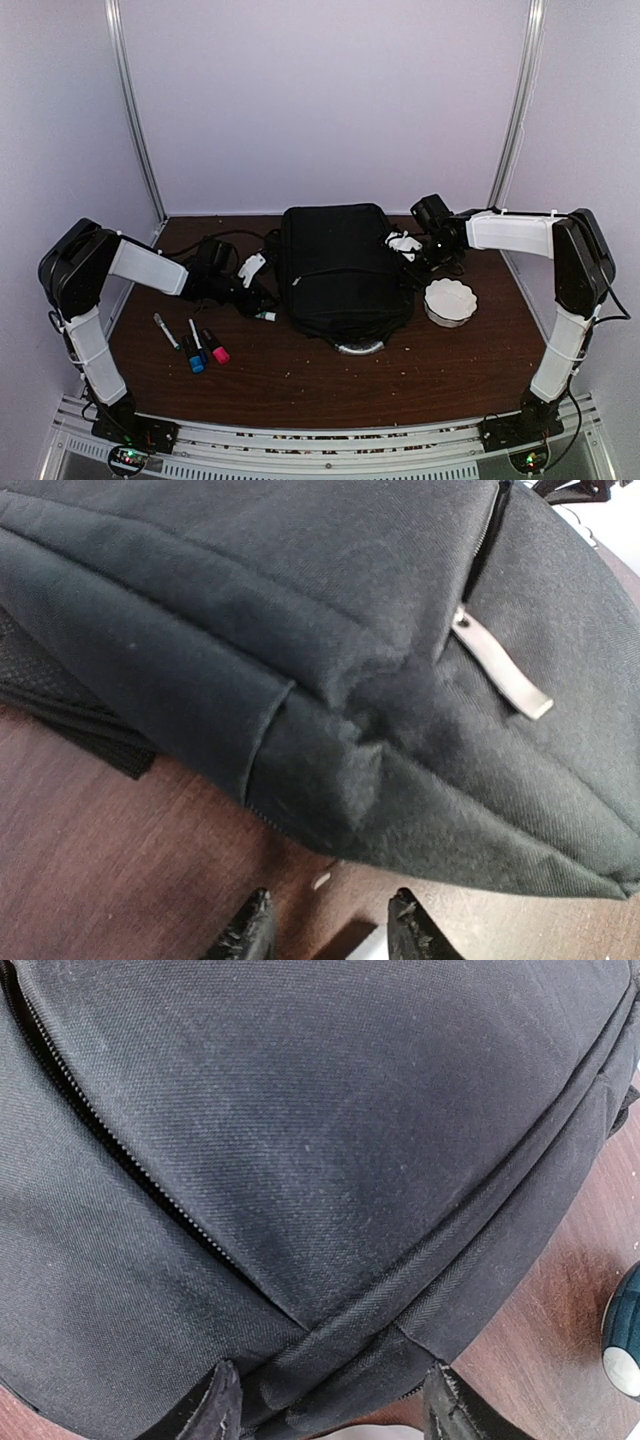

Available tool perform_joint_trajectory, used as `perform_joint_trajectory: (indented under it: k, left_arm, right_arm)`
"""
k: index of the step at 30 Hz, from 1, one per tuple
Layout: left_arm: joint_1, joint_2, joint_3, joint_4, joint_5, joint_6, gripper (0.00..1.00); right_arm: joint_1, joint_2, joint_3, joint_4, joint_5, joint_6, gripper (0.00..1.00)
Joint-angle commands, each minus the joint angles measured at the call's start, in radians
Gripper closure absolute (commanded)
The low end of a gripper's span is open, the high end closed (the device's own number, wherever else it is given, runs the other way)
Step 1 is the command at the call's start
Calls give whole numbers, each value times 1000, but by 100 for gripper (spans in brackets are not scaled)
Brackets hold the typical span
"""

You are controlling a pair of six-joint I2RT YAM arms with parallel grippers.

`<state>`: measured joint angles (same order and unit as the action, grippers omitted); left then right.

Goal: Pack the student bag
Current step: Grab the largest pocket of the student bag.

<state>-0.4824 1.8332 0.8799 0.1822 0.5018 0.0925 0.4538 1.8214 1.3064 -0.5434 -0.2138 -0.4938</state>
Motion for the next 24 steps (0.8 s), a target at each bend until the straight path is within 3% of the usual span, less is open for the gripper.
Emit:
perform_joint_trajectory:
  k: [1, 6, 24]
  left_arm:
    - [2, 38, 50, 9, 42, 40, 62]
    - [1, 61, 68, -21, 30, 74, 61]
    - [-1, 86, 71, 3, 60, 105, 77]
  right_arm:
    - [-6, -8, -10, -26, -19, 7, 37]
    - [-5, -4, -6, -30, -30, 11, 38]
    - [-6, 37, 13, -43, -52, 26, 38]
